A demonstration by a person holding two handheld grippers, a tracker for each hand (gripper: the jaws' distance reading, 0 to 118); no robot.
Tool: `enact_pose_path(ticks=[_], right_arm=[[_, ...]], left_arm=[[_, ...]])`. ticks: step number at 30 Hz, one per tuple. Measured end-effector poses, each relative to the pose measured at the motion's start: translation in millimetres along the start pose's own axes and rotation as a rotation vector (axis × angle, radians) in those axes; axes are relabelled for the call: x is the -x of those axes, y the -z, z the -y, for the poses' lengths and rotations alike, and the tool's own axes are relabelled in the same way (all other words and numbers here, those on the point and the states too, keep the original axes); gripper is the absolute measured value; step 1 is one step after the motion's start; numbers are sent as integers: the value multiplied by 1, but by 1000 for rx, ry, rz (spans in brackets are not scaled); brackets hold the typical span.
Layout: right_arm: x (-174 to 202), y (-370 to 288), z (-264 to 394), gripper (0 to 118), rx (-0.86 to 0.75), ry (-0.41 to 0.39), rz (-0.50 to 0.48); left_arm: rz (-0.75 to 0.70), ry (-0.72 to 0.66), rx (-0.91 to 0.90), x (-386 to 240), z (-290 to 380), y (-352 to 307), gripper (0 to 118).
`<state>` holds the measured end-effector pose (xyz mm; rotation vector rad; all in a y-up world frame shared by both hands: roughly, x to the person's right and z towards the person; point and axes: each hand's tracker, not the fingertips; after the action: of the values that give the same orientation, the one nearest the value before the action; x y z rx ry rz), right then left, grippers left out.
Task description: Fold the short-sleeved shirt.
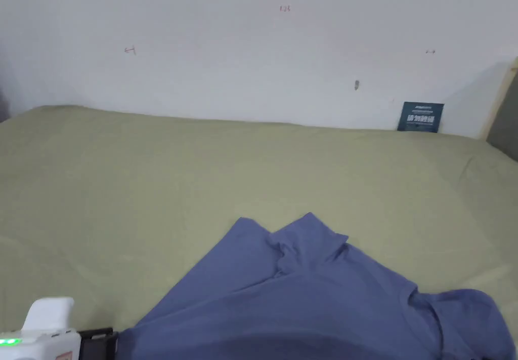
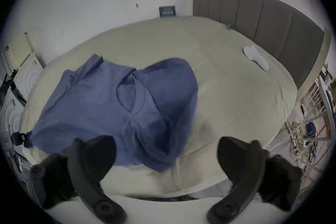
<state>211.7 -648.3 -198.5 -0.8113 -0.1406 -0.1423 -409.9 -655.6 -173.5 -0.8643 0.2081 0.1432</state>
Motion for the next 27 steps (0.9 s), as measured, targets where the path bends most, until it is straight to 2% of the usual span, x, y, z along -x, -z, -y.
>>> enact_pose_path(ticks=[3,4,5,6,7,8,9,11,15,16,17,18,19,27], right_arm=[[11,-14,3,108,-77,-24,-18],[19,-21,5,104,-97,-28,-25],[26,-29,9,93,-119,-31,-38],[31,-34,12,69,-145,-33,-53],[37,-38,16,25,-155,-37,-56],[48,-44,20,0,-156,-43,-47],[53,-50,25,0,-178,-45,-49],[66,-58,31,0,-153,-92,-122],[86,-63,36,0,-171,-151,-119],[88,-63,36,0,-169,-151,-132],[90,-62,37,0,-169,-150,-137],[92,-61,36,0,-165,-151,-142],[94,-59,35,0,-159,-152,-149],[95,-39,37,0,-114,-176,-152]], left_arm=[[3,-31,-50,1,-1,-23,103],[-7,-37,-75,1,0,-30,102],[1,-31,-77,1,2,-36,99],[8,-26,-82,0,4,-41,89],[5,-17,-90,-1,7,-45,55],[-9,-9,-100,-2,11,-47,14],[-45,-1,-109,0,16,-46,0],[-13,-5,-91,3,17,-45,0],[2,-18,-61,11,21,-31,2],[5,-18,-61,13,20,-27,19],[18,-16,-51,15,20,-23,49],[31,-15,-24,16,18,-18,89],[40,-8,27,16,15,-8,109],[54,77,177,10,-1,59,104]])
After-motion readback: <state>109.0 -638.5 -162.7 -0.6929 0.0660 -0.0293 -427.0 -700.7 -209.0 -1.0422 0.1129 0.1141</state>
